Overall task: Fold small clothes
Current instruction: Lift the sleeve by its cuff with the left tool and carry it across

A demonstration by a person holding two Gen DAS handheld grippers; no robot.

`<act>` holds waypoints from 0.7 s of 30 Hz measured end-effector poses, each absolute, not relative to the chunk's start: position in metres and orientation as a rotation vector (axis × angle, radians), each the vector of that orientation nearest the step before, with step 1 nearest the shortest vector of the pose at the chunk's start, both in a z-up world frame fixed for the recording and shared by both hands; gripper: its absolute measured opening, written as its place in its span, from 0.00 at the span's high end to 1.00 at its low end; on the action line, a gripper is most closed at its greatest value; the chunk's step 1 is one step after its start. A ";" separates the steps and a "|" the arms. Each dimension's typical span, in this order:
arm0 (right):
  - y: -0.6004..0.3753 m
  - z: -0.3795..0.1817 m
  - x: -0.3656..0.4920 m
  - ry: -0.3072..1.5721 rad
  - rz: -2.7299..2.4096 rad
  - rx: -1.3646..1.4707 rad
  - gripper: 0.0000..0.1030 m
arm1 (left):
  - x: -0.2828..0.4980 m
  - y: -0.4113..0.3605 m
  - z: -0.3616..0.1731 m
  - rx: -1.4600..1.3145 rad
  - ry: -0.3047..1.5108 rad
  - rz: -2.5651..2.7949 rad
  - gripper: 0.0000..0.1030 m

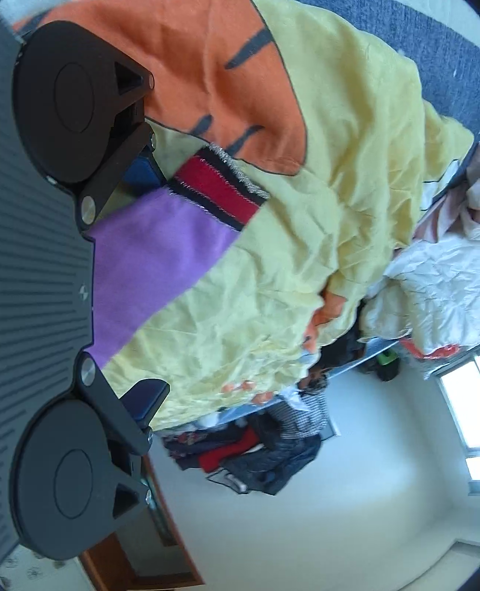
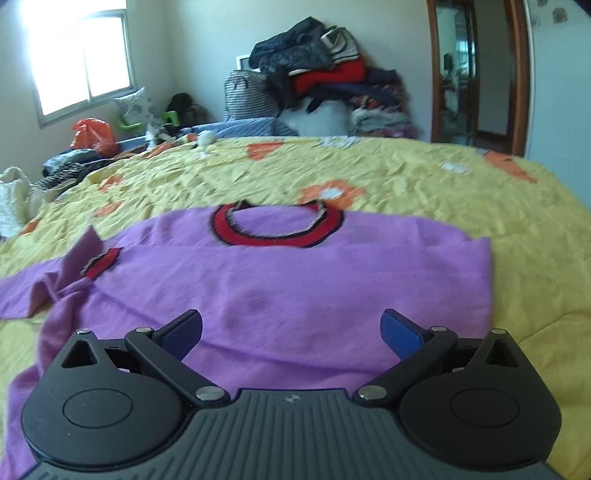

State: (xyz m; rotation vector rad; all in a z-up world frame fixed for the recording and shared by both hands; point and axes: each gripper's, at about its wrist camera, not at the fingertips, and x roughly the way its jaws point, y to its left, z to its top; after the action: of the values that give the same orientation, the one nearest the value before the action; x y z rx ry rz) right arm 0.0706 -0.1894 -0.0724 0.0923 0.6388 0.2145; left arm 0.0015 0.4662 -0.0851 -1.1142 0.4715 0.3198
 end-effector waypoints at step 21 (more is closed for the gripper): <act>-0.136 -0.081 0.066 0.664 0.208 0.090 0.00 | -0.025 0.504 -0.043 -1.024 0.391 0.370 0.98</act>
State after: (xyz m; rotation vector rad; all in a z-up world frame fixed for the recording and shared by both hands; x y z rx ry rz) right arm 0.0660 -0.1364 -0.0814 0.0895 0.6637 0.2082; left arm -0.0248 0.5043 -0.0429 -1.0241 0.3912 0.3703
